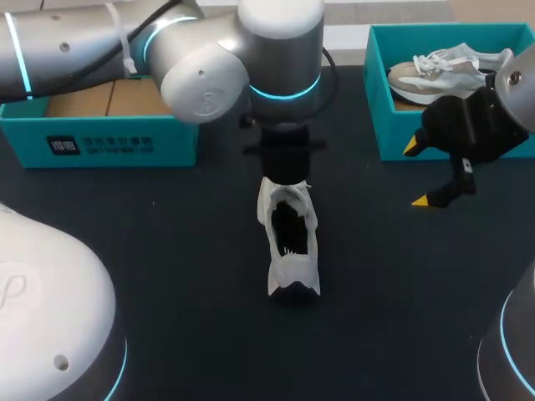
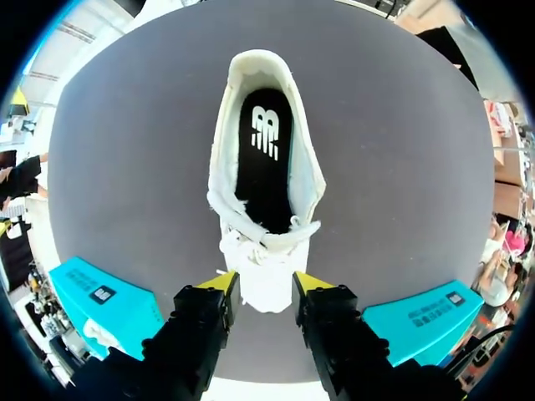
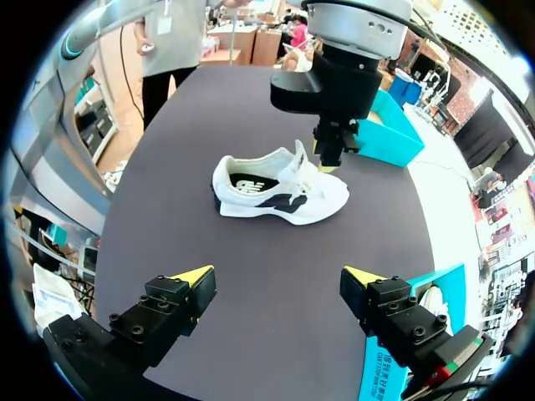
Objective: Take the shoe out of the shoebox, open the shoe tongue, remove and reinsert the insole, then place the shoe into the shoebox
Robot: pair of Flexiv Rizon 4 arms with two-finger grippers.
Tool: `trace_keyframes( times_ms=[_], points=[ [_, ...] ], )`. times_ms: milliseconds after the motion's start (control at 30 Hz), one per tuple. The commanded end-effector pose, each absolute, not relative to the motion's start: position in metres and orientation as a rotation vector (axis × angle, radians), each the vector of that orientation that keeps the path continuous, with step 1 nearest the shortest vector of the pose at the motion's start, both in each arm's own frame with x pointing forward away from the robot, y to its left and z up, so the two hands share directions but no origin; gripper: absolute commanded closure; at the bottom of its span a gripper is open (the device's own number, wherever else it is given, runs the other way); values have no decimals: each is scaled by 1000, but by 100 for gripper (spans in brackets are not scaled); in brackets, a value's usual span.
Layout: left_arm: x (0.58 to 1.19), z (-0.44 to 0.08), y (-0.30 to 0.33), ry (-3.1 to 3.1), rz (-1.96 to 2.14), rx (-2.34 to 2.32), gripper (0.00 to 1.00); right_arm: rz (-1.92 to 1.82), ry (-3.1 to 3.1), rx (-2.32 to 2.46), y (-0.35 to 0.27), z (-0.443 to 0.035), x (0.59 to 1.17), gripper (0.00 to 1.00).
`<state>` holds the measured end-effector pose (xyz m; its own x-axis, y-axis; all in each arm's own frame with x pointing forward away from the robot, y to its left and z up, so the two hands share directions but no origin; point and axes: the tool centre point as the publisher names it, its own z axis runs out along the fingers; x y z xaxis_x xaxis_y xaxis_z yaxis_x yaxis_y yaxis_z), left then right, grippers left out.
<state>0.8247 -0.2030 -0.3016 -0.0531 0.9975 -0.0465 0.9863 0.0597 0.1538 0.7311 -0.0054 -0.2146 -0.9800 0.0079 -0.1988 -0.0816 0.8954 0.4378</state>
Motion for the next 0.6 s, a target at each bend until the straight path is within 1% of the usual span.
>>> trace_keyframes(
  times_ms=[33, 133, 300, 467, 500, 600],
  points=[
    [817, -303, -199, 2165, 120, 2067, 62, 668, 2868, -54, -4, -216, 732, 0],
    [815, -303, -197, 2168, 76, 2081, 62, 668, 2868, -54, -4, -216, 732, 0],
    [807, -304, -196, 2159, 60, 2084, 64, 668, 2868, -54, -4, -216, 732, 0],
    [798, -304, -195, 2149, 36, 2094, 64, 668, 2868, -54, -4, -216, 732, 0],
    [795, -304, -195, 2146, 33, 2096, 62, 668, 2868, -54, -4, -216, 732, 0],
    [791, -303, -195, 2139, 21, 2105, 63, 668, 2868, -54, -4, -216, 732, 0]
  ],
)
